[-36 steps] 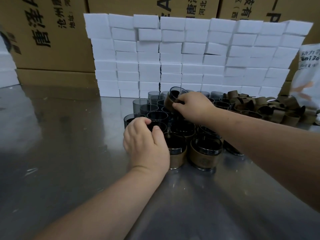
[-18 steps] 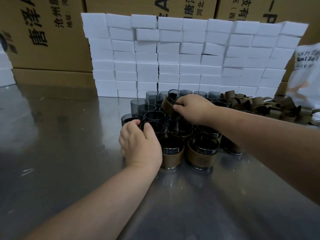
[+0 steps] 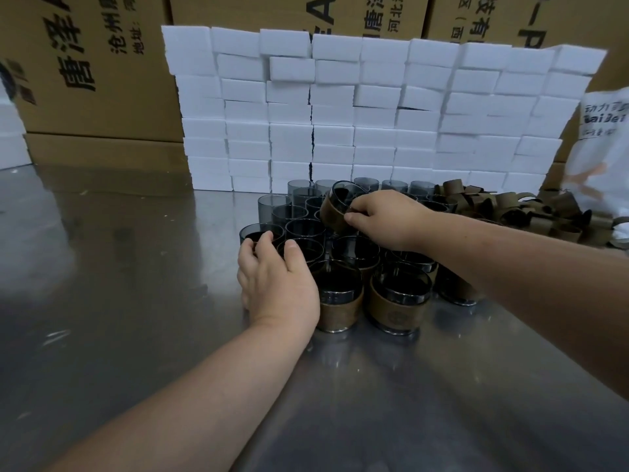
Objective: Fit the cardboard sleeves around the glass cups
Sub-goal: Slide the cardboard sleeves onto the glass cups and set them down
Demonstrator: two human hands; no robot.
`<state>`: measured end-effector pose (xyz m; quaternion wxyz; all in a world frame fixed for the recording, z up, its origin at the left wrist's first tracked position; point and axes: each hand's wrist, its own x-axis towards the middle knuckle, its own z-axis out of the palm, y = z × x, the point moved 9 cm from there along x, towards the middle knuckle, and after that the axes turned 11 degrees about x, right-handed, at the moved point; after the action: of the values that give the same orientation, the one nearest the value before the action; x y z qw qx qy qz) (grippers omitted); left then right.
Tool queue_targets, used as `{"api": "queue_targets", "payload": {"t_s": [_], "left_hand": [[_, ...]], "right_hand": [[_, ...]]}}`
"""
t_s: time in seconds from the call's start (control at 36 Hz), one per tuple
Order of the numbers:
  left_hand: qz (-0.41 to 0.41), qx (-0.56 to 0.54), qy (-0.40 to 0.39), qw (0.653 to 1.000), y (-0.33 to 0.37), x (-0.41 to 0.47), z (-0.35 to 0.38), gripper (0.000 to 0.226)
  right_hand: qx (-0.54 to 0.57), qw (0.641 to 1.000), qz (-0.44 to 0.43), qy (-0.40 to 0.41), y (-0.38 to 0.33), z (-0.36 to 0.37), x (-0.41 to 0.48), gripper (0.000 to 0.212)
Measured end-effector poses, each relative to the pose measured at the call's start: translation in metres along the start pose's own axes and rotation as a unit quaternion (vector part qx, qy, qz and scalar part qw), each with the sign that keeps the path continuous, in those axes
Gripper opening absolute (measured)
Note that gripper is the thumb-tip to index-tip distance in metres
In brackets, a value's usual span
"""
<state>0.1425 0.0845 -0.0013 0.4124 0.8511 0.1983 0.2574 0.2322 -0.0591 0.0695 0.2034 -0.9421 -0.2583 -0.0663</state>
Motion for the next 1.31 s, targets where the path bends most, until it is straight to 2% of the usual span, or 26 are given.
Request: {"api": "queue_targets", "payload": {"t_s": [0.25, 0.36, 1.31], "left_hand": [[-0.029, -0.027, 0.002, 0.999, -0.006, 0.003, -0.001, 0.047], [-0.034, -0.030, -0.001, 0.999, -0.006, 0.003, -0.001, 0.046], [-0.031, -0.029, -0.010, 0.999, -0.010, 0.005, 0.005, 0.042]], "right_hand": [[-0.062, 0.998, -0.005, -0.019, 0.000, -0.003, -0.001, 0.029], [-0.061, 0.998, -0.001, -0.020, 0.003, -0.004, 0.000, 0.021], [-0.040, 0.997, 0.017, -0.068, 0.012, -0.004, -0.007, 0.026]]}}
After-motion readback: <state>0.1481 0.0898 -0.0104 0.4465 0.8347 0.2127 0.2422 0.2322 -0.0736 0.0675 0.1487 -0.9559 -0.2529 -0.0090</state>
